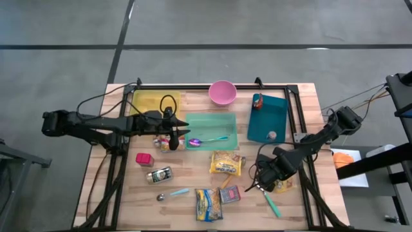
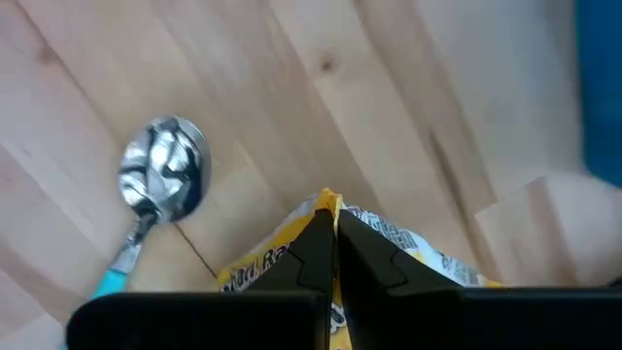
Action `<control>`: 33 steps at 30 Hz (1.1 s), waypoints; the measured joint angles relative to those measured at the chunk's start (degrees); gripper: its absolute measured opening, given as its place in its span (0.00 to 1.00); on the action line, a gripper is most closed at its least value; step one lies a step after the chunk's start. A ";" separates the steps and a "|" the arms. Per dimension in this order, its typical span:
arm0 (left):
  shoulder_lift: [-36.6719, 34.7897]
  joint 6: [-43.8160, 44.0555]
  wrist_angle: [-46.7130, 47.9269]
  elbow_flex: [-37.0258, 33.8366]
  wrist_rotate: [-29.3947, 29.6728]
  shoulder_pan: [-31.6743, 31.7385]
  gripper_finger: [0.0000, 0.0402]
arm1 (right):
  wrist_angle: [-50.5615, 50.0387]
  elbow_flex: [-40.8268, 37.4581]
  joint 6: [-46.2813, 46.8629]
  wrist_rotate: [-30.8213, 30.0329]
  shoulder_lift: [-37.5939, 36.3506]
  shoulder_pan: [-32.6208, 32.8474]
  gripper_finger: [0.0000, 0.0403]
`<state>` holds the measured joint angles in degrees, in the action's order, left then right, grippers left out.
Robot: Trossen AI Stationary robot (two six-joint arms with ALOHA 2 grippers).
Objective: Pick & Place Food Item
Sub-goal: Put the right yellow noodle pack into the yellow bin
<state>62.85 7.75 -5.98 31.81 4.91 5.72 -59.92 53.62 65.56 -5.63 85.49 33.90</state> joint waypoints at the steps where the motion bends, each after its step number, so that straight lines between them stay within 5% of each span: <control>1: 0.00 -0.01 0.00 0.00 -0.01 0.00 0.40 | -1.23 1.13 0.03 -0.64 0.00 0.06 0.02; 16: 0.00 0.00 -0.32 0.00 0.00 0.00 0.40 | -7.60 10.35 0.50 -13.16 -0.04 2.63 0.02; 33: 0.00 0.00 -4.59 0.02 0.17 0.00 0.40 | -7.81 13.81 3.64 -34.43 -0.15 3.37 0.02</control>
<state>62.85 7.75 -10.56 31.83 5.08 5.72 -67.73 67.42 69.20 -40.06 85.34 37.28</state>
